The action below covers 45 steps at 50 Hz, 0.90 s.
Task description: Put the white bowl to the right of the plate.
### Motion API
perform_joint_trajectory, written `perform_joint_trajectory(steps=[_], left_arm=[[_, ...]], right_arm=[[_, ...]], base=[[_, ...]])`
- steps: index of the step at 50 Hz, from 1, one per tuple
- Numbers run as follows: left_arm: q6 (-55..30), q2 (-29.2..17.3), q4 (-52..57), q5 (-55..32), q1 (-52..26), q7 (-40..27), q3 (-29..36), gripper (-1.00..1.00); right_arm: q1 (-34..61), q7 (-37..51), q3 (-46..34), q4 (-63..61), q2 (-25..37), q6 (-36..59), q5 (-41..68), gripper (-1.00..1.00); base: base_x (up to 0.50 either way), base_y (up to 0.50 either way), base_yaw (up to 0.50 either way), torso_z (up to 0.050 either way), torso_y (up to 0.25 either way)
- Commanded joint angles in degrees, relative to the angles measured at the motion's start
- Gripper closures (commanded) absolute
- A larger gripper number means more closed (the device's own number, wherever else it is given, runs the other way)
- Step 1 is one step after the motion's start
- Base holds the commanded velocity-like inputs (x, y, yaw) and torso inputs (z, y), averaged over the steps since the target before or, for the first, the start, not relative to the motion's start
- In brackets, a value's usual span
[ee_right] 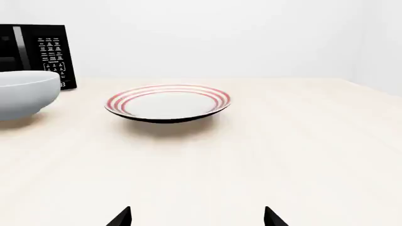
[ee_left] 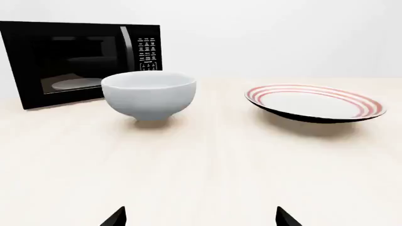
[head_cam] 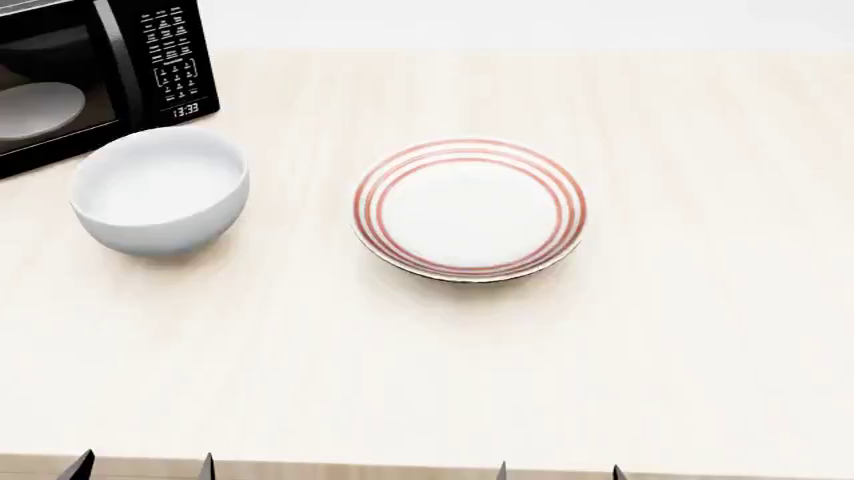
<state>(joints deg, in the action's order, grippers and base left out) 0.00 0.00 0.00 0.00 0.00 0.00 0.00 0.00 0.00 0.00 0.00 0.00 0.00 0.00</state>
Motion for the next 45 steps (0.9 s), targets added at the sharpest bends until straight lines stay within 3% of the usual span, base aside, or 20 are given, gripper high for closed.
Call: perform_joint_trajectory(steps=[1, 3, 11, 19, 20, 28, 32, 40, 45], left_arm=[[-0.6, -1.4, 0.7, -1.4, 0.1, -1.6, 1.6, -1.0], [-1.5, -1.7, -0.2, -2.5, -0.3, -1.5, 1.9, -1.0], [-14.4, -3.7, 6.8, -4.4, -1.4, -3.5, 1.4, -1.0], [-35.4, -5.8, 23.8, -6.5, -7.8, -5.8, -0.7, -1.0], [-38.5, -6.3, 26.4, -6.6, -9.0, -6.1, -0.7, -1.0], [-50.3, -7.9, 37.3, -8.4, -13.1, -6.7, -1.0, -1.0], [-53.4, -8.6, 41.1, -9.3, -13.4, -6.6, -1.3, -1.0], [-55.3, -9.1, 44.0, -9.3, -13.9, -7.3, 0.0, -1.0], [-56.0, -9.2, 44.7, -9.9, -14.0, -7.3, -0.6, -1.0]], right_arm=[[-0.1, 0.9, -0.9, -0.4, 0.7, 0.3, 0.7, -1.0], [0.4, -1.3, -1.0, -2.2, 1.4, 6.3, 5.3, -1.0], [3.5, 4.8, -2.0, -5.3, 2.8, 12.5, 1.1, -1.0], [10.1, 6.8, -1.7, -23.9, 4.2, 30.4, 2.1, -1.0], [12.0, 7.3, -1.1, -27.1, 4.1, 36.0, 2.7, -1.0], [19.3, 9.6, -0.4, -38.0, 4.9, 54.1, 3.5, -1.0], [22.5, 8.2, 3.3, -42.0, 4.5, 62.5, 6.8, -1.0], [24.6, 5.4, 7.1, -45.0, 4.9, 65.5, 10.9, -1.0], [24.8, 5.5, 7.4, -45.1, 4.8, 65.9, 11.6, -1.0]], base=[[0.0, 0.0, 0.0, 0.0, 0.0], [0.0, 0.0, 0.0, 0.0, 0.0], [0.0, 0.0, 0.0, 0.0, 0.0], [0.0, 0.0, 0.0, 0.0, 0.0], [0.0, 0.0, 0.0, 0.0, 0.0], [0.0, 0.0, 0.0, 0.0, 0.0], [0.0, 0.0, 0.0, 0.0, 0.0], [0.0, 0.05, 0.0, 0.0, 0.0], [0.04, 0.5, 0.0, 0.0, 0.0]])
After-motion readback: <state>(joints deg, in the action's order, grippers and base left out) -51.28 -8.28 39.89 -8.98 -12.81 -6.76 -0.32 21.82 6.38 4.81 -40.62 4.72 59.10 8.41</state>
